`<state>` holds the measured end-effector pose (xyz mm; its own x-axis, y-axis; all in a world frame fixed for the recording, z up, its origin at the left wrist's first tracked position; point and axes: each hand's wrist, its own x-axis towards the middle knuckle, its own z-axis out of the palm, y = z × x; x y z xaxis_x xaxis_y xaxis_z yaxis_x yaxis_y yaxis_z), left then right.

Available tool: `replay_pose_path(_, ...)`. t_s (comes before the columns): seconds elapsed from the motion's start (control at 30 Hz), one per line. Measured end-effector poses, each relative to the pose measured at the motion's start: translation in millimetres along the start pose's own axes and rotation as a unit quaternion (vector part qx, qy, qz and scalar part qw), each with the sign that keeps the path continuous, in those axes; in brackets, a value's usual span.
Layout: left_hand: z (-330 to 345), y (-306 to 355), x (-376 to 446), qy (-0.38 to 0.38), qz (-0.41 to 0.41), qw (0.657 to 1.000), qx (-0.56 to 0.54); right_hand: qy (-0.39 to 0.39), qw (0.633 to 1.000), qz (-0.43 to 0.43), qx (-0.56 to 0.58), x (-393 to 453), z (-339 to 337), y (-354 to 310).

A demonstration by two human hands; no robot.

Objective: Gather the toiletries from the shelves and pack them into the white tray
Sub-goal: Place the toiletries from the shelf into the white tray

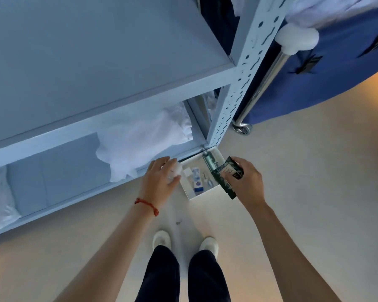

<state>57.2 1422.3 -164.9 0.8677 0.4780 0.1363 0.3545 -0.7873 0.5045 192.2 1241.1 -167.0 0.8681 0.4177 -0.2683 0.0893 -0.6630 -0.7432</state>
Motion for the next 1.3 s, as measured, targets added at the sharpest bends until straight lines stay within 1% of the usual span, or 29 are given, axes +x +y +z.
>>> replay_pose_path(0.17,84,-27,8,-0.047,0.022,0.999,0.002,0.006,1.0,0.027,0.014,34,44,68)
replay_pose_path(0.27,153,-65,12,-0.071,0.022,0.997,0.002,0.018,0.999,0.031,0.02,63,85,121)
replay_pose_path(0.4,243,-119,11,-0.094,0.022,0.995,0.004,0.01,0.999,0.036,0.011,98,149,194)
replay_pose_path(0.63,374,-200,13,-0.089,0.049,0.995,-0.003,0.012,1.0,0.005,-0.023,157,253,310)
replay_pose_path(0.8,452,-241,16,-0.086,0.073,0.994,0.007,0.016,0.997,-0.056,-0.058,192,307,359)
replay_pose_path(0.93,490,-263,20,-0.083,0.08,0.993,0.002,0.019,0.99,-0.11,-0.09,212,338,379)
replay_pose_path(1.07,505,-275,22,-0.071,0.068,0.995,0.015,0.026,0.988,-0.113,-0.105,223,356,390)
replay_pose_path(1.17,509,-280,21,-0.086,0.052,0.994,0.037,0.015,0.986,-0.116,-0.118,227,358,394)
replay_pose_path(1.23,510,-283,20,-0.089,0.055,0.993,0.053,0.002,0.983,-0.128,-0.132,226,355,394)
replay_pose_path(1.3,508,-284,17,-0.08,0.055,0.993,0.07,0.018,0.977,-0.17,-0.129,223,348,394)
